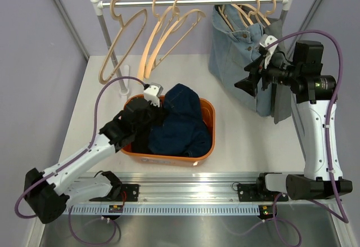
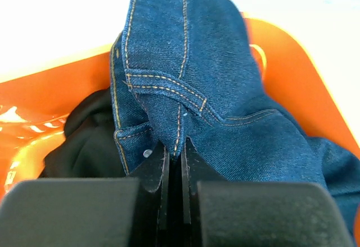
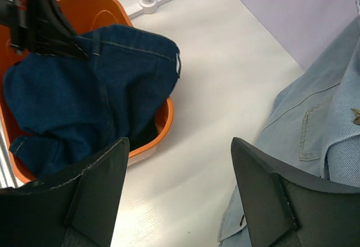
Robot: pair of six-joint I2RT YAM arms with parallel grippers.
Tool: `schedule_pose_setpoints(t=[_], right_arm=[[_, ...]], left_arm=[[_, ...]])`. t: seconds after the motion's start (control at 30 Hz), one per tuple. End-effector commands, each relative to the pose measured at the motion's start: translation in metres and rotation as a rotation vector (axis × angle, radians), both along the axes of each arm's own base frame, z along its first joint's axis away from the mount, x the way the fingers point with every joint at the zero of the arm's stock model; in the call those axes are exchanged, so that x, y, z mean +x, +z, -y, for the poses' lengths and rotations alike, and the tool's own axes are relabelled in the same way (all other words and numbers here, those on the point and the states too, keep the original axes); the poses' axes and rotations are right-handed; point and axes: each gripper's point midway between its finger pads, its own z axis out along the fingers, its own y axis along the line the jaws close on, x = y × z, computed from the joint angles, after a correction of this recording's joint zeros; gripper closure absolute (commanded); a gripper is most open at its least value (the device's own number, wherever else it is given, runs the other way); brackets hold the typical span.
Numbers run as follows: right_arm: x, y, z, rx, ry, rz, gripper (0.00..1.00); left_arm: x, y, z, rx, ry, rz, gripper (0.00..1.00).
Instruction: Remove the skirt from the hanger
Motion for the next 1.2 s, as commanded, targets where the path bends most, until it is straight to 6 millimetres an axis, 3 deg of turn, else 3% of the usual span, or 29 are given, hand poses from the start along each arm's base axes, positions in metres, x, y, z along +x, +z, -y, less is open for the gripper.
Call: schedule_pose_setpoints(t=[0.0, 0.17, 0.3, 0.47, 0.5, 0.63, 1.0, 1.17], right_arm=[[0.012, 0.02, 0.011, 0.027, -0.047, 0.056, 0.19], [0.028, 0.039, 0.02, 0.104, -0.157, 0.051, 0.19], [0.042, 0.058, 0.026, 0.161, -0.224, 0.092, 0.19], [0.049, 0.055, 0.023, 0.22, -0.233, 0.043, 0.2], [0.05, 0.051, 0.023, 0.222, -0.231, 0.034, 0.2], [0.052, 0.042, 0.023, 0.222, -0.234, 0.008, 0.2], [0.052, 0.028, 0.019, 0.228, -0.211, -0.04, 0.2], [0.03, 0.01, 0.001, 0.212, -0.028, -0.105, 0.21]], left_arm=[[-0.007, 0.013, -0.02, -0.007, 0.03, 0.083, 1.0], [-0.032, -0.008, -0.036, 0.038, 0.024, -0.005, 1.0], [-0.042, -0.011, -0.042, 0.035, 0.022, -0.028, 1.0], [-0.044, 0.025, -0.04, -0.041, -0.044, 0.175, 1.0], [-0.048, 0.041, -0.036, -0.095, -0.084, 0.26, 1.0], [-0.062, 0.069, -0.037, -0.142, -0.172, 0.469, 1.0], [-0.084, 0.1, -0.033, -0.139, -0.301, 0.607, 1.0], [-0.097, 0.088, -0.035, -0.046, -0.39, 0.569, 1.0]])
